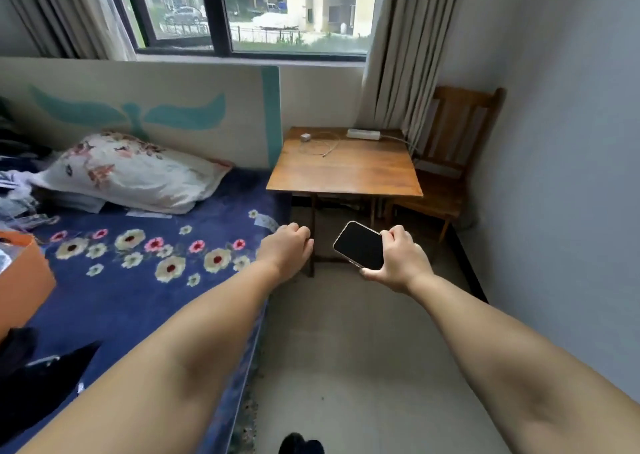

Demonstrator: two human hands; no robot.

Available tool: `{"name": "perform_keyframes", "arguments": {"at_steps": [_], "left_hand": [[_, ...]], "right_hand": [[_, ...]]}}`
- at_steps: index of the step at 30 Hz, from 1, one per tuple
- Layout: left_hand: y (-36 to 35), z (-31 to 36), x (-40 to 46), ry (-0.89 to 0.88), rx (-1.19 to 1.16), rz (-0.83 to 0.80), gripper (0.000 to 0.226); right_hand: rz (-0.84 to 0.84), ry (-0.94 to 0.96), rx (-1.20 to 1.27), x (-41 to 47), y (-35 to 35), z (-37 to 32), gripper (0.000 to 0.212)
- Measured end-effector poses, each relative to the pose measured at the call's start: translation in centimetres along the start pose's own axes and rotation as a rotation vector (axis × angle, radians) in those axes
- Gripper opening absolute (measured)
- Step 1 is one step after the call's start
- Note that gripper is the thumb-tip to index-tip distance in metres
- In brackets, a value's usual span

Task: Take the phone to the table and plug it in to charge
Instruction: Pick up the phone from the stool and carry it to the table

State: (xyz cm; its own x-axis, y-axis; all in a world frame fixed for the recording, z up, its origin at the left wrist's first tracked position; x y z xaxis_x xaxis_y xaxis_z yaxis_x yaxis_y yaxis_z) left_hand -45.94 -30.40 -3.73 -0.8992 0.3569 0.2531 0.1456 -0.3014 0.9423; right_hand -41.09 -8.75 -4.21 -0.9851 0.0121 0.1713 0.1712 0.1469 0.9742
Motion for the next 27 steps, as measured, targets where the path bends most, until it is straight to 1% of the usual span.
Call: {"name": "perform_keyframes", "arguments": {"at_steps": [4, 7, 15, 19, 23, 27], "left_hand": [[-0.2, -4.3, 11.0, -0.049, 0.039, -0.030, 0.030], [-0.2, -6.0, 17.9, -0.038, 0.025, 0.000, 0.030], [-8.0, -7.2, 34.4, -0.143, 0.005, -0.110, 0.031], [-11.0, -8.2, 43.9, -0.097, 0.032, -0.113, 0.032], [-13.0, -9.0, 52.8, -0.043, 0.000, -0.104, 0.031], [-15.4, -10.5, 59.7, -0.005, 0.019, -0.160, 0.030]], "right_hand": [[0.031, -0.072, 0.079, 11.3, -0.8, 0.0, 0.073], [0.061, -0.130, 0.112, 17.3, -1.2, 1.3, 0.075], [0.021, -0.205, 0.033, 32.9, -5.2, 9.1, 0.078], [0.036, -0.211, 0.041, 41.9, -6.6, 13.3, 0.074], [0.024, -0.200, -0.002, 51.0, -6.8, 17.2, 0.073], [-0.005, -0.209, 0.016, 58.6, -7.9, 19.8, 0.072]]}}
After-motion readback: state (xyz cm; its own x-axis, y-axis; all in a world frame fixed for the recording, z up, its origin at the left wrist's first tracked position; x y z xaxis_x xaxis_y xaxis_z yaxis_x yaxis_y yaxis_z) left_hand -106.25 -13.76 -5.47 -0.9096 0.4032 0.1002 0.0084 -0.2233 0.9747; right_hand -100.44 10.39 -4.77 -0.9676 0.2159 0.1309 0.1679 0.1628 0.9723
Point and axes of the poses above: each hand's wrist, its own x-axis towards the middle knuckle, its own y-axis out of the back of the hand, z = x × y, the point moved 3 cm from there along x, towards the middle knuckle, and after that the axes turned 3 degrees about z, right-handed, at the moved point
